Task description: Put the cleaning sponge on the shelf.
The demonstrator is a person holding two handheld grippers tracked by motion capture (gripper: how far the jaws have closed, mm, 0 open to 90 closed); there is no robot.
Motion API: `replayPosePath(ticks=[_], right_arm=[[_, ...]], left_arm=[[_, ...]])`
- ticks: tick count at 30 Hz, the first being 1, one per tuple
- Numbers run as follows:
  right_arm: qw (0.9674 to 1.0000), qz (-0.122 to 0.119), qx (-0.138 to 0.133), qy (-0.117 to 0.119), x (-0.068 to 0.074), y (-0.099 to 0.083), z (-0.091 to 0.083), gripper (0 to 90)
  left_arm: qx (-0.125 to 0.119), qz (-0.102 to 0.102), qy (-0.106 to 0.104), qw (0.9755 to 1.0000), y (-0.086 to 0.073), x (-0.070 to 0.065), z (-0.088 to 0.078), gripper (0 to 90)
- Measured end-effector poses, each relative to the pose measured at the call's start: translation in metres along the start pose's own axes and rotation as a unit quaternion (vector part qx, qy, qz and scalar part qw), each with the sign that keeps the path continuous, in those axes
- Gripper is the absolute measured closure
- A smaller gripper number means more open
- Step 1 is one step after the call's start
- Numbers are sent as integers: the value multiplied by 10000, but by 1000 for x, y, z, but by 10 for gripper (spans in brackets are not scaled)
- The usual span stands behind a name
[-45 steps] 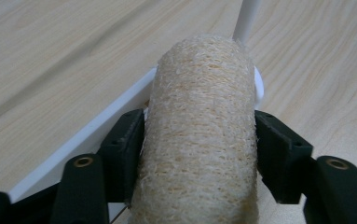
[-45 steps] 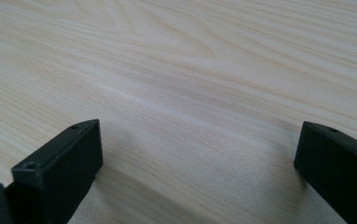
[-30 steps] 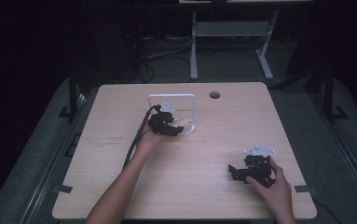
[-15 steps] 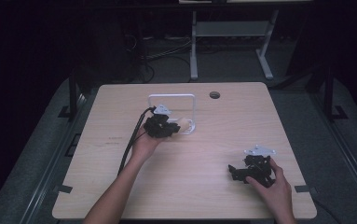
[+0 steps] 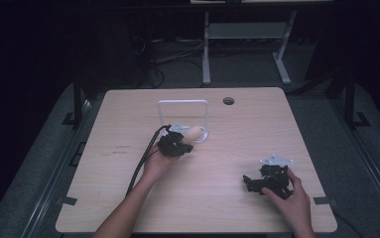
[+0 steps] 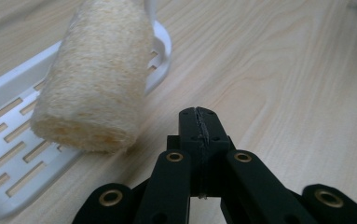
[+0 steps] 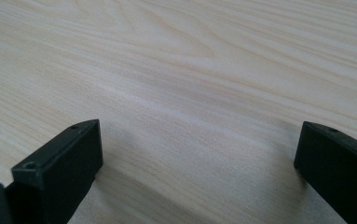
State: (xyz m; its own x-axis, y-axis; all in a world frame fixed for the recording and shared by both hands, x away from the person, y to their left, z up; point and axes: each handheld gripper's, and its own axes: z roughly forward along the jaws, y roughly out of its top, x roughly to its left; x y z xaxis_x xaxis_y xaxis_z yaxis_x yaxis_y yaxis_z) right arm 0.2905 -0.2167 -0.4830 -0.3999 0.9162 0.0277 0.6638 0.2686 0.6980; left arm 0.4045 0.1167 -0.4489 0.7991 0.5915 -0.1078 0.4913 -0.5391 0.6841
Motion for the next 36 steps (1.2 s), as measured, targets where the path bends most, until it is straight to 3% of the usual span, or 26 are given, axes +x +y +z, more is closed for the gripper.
replayPosePath(ticks=[10,25,36], right_arm=[[10000,1,-1,2,0,0,0,6],[10000,2,-2,0,0,0,0,5],[10000,3,-1,2,0,0,0,5]], left_arm=[[-15,-245,293,9993,-10,16,0,899],[-108,-400,687,9968,-17,35,-9,900],[-187,-471,756,9959,-19,41,-11,899]])
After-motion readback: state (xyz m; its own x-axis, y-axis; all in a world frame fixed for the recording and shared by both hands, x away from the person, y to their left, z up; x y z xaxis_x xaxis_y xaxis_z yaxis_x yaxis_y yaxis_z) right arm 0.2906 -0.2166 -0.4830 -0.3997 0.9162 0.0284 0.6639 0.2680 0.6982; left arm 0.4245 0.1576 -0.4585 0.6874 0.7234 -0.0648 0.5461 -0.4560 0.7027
